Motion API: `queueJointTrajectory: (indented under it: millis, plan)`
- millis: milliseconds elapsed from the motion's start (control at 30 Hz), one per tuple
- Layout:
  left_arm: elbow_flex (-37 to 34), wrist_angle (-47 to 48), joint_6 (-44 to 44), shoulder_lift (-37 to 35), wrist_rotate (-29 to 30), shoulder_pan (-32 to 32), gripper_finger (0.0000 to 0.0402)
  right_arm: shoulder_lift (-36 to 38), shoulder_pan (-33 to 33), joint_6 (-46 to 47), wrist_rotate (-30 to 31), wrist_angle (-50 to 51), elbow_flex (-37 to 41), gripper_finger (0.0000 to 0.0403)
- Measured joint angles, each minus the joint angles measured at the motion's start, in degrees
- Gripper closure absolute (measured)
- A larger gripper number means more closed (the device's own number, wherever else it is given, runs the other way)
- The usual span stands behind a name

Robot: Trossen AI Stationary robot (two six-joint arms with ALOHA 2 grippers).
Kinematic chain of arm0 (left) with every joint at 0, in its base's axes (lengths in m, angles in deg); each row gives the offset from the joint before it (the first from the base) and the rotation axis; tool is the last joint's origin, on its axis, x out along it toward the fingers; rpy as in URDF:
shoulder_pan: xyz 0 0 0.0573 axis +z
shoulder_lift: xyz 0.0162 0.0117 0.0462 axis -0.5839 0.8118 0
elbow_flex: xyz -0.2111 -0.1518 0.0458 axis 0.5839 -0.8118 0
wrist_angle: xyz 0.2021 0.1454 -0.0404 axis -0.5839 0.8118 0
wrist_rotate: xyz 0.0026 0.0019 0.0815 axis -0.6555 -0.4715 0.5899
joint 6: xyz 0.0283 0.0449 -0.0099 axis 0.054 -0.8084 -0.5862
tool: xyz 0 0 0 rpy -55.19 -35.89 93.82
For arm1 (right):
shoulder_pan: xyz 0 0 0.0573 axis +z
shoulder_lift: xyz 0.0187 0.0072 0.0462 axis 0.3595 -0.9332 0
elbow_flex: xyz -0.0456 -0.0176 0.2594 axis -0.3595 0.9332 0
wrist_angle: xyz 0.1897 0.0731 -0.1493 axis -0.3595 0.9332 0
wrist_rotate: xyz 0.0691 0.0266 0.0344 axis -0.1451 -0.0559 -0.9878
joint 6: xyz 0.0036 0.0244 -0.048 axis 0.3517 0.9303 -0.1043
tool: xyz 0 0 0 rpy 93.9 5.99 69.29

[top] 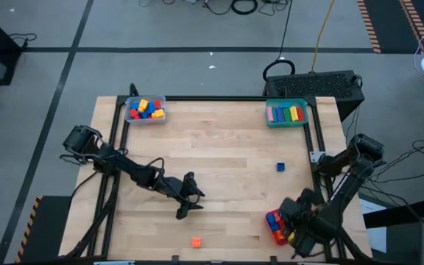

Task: Sort blocks by size
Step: Put the small blue game piece into the red bin

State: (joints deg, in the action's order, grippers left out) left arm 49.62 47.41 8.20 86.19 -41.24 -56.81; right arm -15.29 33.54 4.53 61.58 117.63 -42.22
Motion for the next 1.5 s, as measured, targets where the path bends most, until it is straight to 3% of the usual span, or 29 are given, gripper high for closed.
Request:
queueJointTrajectory:
  millis: [100,200,300,533,700,900,1233,1500]
  plan:
    - [0.00,-0.02,-0.06,0.00,0.00,0.00,0.0159,0.00,-1.61,3.90,1.79,9.07,0.00,0.0174]
    - [0.00,-0.02,-0.07,0.02,0.00,0.00,0.0159,0.28,-3.54,7.58,9.14,13.53,0.24,0.0171]
    - [-0.02,0.00,-0.06,0.02,0.00,0.00,0.0159,2.66,-7.59,-1.67,11.36,9.74,3.12,0.0170]
    - [-0.04,-0.01,-1.02,0.02,0.44,0.00,0.0159,8.58,-19.60,-28.50,6.04,1.94,15.01,0.0170]
    - [-0.04,0.34,-1.15,0.02,0.44,-0.04,0.0159,16.30,-29.97,-43.60,0.01,-8.82,24.81,0.0170]
    - [-0.04,0.61,-4.28,0.04,0.46,-0.04,0.0159,23.10,-37.18,-59.73,-0.36,-15.38,30.95,0.0170]
    - [-0.04,0.44,-6.82,0.04,1.36,0.11,0.0159,23.10,-44.32,-64.07,-1.89,-20.36,32.06,0.0169]
    - [-0.04,0.87,-6.97,0.04,1.36,-0.04,0.0159,18.81,-47.52,-67.36,-3.07,-20.25,32.06,0.0169]
